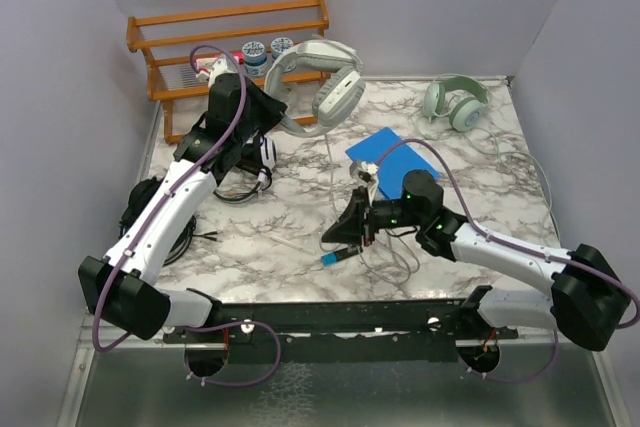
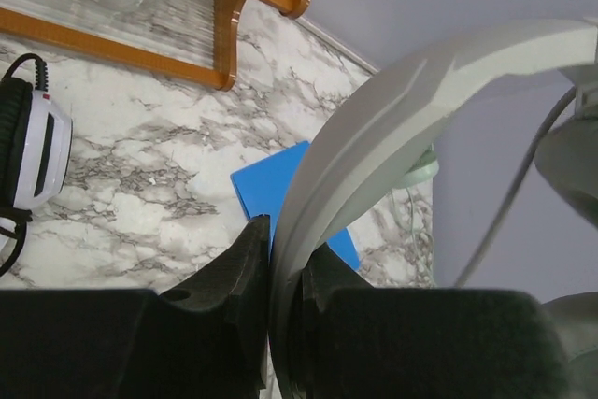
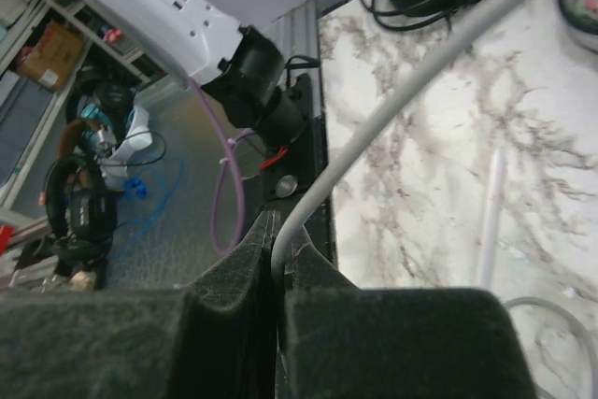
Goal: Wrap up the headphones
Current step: Wrap the headphones cable around the headphones.
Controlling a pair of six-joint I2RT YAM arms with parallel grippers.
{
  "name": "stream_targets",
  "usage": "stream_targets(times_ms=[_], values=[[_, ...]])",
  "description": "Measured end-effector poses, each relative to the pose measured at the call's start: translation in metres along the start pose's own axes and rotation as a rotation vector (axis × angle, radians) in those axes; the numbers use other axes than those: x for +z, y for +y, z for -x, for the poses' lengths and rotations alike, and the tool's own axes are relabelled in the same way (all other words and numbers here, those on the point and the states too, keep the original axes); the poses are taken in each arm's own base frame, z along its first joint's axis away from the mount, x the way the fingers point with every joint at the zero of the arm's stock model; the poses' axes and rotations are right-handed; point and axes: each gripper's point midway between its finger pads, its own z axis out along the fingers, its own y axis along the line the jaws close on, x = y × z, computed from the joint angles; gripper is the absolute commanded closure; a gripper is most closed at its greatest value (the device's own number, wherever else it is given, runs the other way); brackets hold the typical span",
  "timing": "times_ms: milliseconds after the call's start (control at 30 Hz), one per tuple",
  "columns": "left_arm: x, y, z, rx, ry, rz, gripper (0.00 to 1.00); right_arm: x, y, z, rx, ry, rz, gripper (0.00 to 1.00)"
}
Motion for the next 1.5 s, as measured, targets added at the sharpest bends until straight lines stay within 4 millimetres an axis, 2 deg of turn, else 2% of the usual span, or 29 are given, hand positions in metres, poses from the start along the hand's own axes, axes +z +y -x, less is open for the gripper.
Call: stream_targets(times_ms=[133,233,333,433,533,600,667,833,1033,1100,1167,1233,1367,1433,1500], values=[[0.003,0.012,0.007,-0.042,-0.058,0.049,1.0,0.021,0.025,-0.007,0.005,0.048,0.084,0.89],[0.002,0.025,0.015,-0.042,-0.117,0.1,1.0,0.029,0.046,-0.002,0.004,0.053,0.138,0.81],[0.002,0.036,0.023,0.014,-0.169,0.143,1.0,0.033,0.057,0.022,0.009,0.028,0.158,0.82],[0.002,0.046,0.029,0.086,-0.206,0.183,1.0,0.038,0.066,0.058,0.001,-0.011,0.138,0.86],[0.002,0.059,0.028,0.166,-0.225,0.221,1.0,0.043,0.069,0.094,-0.012,-0.041,0.09,0.88],[0.0,0.069,0.026,0.21,-0.224,0.247,1.0,0.045,0.068,0.111,-0.019,-0.052,0.054,0.88],[-0.002,0.075,0.025,0.246,-0.223,0.264,1.0,0.045,0.064,0.116,-0.016,-0.048,0.014,0.87],[-0.005,0.078,0.027,0.307,-0.221,0.274,1.0,0.04,0.051,0.113,-0.009,-0.003,-0.087,0.87],[-0.011,0.088,0.027,0.275,-0.227,0.325,1.0,0.031,0.055,0.143,-0.09,-0.004,-0.158,0.87],[-0.014,0.088,0.027,0.245,-0.22,0.34,1.0,0.03,0.053,0.139,-0.1,0.013,-0.169,0.87],[-0.017,0.085,0.029,0.208,-0.21,0.345,1.0,0.03,0.045,0.124,-0.08,0.055,-0.184,0.87],[-0.017,0.072,0.034,0.158,-0.201,0.323,1.0,0.031,0.035,0.103,-0.047,0.106,-0.196,0.87],[-0.012,0.035,0.046,0.024,-0.199,0.232,1.0,0.031,0.02,0.045,0.061,0.23,-0.183,0.88],[-0.008,0.023,0.049,-0.038,-0.198,0.203,1.0,0.03,0.02,0.022,0.121,0.279,-0.166,0.88],[-0.003,0.017,0.049,-0.083,-0.192,0.195,1.0,0.032,0.026,0.009,0.156,0.313,-0.141,0.91]])
